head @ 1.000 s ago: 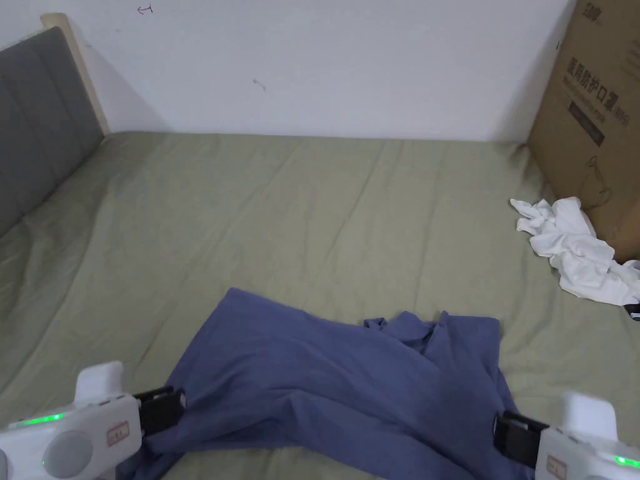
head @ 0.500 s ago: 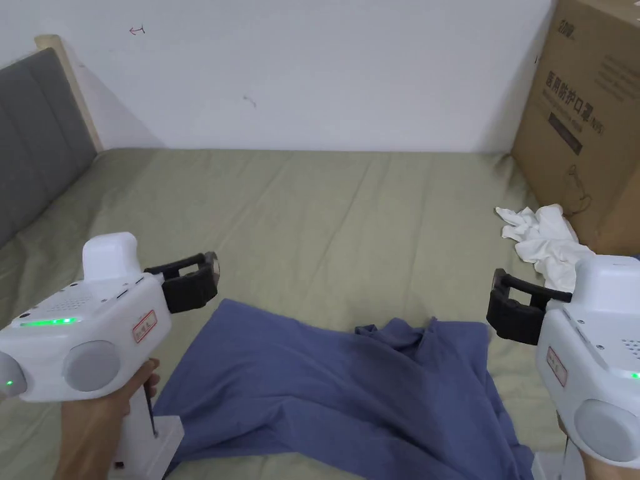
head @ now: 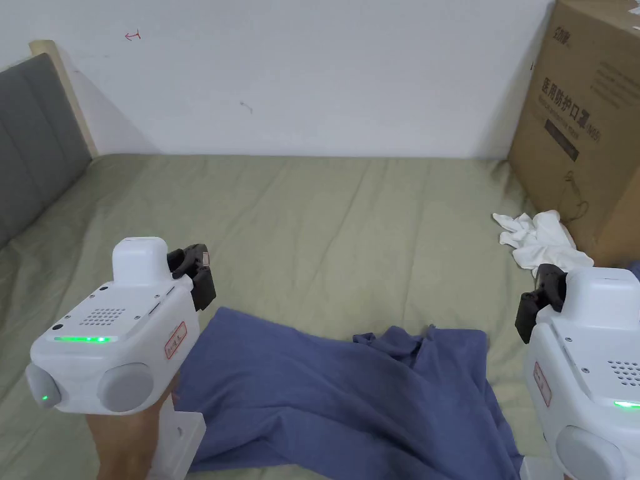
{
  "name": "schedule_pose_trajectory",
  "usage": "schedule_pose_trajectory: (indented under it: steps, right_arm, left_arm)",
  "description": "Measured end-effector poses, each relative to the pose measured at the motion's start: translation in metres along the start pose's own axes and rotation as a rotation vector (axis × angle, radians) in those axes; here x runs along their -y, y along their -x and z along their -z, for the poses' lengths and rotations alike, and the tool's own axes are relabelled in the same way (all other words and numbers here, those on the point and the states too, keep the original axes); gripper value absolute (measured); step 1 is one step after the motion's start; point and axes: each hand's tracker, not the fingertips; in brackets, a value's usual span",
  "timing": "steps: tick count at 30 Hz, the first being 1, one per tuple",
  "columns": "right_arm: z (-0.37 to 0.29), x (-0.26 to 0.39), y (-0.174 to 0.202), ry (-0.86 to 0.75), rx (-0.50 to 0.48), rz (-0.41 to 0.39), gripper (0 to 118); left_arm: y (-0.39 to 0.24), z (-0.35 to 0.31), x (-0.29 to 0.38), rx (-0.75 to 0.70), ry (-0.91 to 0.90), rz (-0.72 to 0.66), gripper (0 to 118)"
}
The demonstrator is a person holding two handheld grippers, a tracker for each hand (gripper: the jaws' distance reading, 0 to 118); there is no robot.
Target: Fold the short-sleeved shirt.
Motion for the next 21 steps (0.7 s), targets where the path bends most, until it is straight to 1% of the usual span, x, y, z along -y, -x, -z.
schedule_pose_trajectory:
  steps: [4, 8, 13, 15, 16, 17, 18, 19, 21]
  right_arm:
    - [0.01, 0.001, 0.0, 0.013, 0.003, 0.013, 2]
    - [0.025, 0.004, -0.001, 0.038, 0.01, 0.023, 2]
    - [0.051, 0.009, -0.002, 0.07, 0.019, 0.037, 2]
    - [0.063, 0.012, -0.001, 0.084, 0.025, 0.036, 2]
    - [0.07, 0.014, 0.0, 0.095, 0.026, 0.034, 2]
    - [0.078, 0.017, 0.001, 0.107, 0.027, 0.032, 2]
    - [0.083, 0.019, 0.001, 0.115, 0.028, 0.031, 2]
    - [0.09, 0.022, 0.002, 0.128, 0.028, 0.032, 2]
    - [0.103, 0.027, 0.003, 0.153, 0.028, 0.042, 2]
  left_arm:
    - [0.009, 0.028, 0.0, 0.025, 0.072, -0.005, 5]
    - [0.035, 0.085, 0.002, 0.087, 0.23, -0.09, 5]
    - [0.066, 0.156, 0.016, 0.059, 0.384, -0.131, 5]
    - [0.077, 0.187, 0.024, 0.038, 0.484, -0.14, 7]
    - [0.083, 0.202, 0.03, 0.026, 0.527, -0.142, 13]
    - [0.082, 0.21, 0.035, 0.02, 0.556, -0.129, 29]
    - [0.085, 0.218, 0.039, 0.006, 0.578, -0.119, 62]
    - [0.088, 0.23, 0.046, -0.008, 0.599, -0.108, 80]
    - [0.091, 0.245, 0.058, -0.03, 0.654, -0.109, 82]
